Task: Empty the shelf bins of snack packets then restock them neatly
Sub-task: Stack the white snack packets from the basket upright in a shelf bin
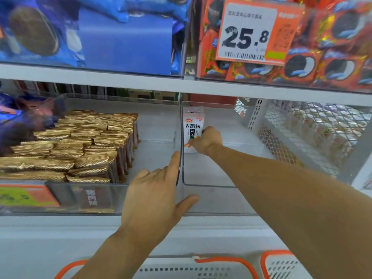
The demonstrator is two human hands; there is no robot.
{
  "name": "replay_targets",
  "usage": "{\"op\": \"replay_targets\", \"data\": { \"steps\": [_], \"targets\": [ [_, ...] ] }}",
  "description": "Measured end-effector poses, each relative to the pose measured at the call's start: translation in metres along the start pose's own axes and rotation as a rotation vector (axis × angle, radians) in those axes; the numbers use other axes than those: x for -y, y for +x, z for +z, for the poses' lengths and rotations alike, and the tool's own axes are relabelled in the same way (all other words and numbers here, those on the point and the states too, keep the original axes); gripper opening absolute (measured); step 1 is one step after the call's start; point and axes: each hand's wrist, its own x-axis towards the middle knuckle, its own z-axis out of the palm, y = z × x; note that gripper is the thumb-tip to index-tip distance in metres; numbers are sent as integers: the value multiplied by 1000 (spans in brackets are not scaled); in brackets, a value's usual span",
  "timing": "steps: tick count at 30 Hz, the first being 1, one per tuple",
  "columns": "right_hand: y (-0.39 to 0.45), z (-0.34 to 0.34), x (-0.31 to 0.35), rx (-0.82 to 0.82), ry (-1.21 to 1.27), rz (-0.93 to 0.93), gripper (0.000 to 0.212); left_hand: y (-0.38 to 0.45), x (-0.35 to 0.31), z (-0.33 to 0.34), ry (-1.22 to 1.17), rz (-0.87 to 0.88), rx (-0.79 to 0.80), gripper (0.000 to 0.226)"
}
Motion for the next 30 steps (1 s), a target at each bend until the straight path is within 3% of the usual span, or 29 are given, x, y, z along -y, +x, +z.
{"op": "replay_targets", "data": {
  "steps": [7, 11, 14, 17, 19, 22, 26, 28, 30],
  "targets": [
    [-4, -11, 5, 134, 99, 54, 49, -1, 2, 6, 5, 10, -31, 95],
    [-28, -41, 13, 122, 68, 74, 54, -1, 4, 6, 7, 19, -37, 95],
    [-63, -69, 16, 33, 75, -72, 50, -2, 1, 5, -1, -4, -26, 95],
    [-132, -95, 14, -11, 63, -324, 22, -3, 2, 4, 29, -12, -2, 95],
    [-180, -105, 3, 102, 138, -452, 6, -3, 0, -1, 4, -11, 39, 97],
    [-228, -93, -31, 407, 99, -471, 5, -1, -1, -11, -146, -95, 185, 88],
    [-261, -35, -104, 811, -351, -315, 37, -60, -26, -24, -432, -208, -223, 40],
    [-281, 8, -149, 886, -432, -174, 59, -108, -46, -16, -651, -338, -31, 27],
    [-305, 48, -192, 821, -356, -59, 78, -152, -58, 11, -725, -442, 436, 32]
  ]
}}
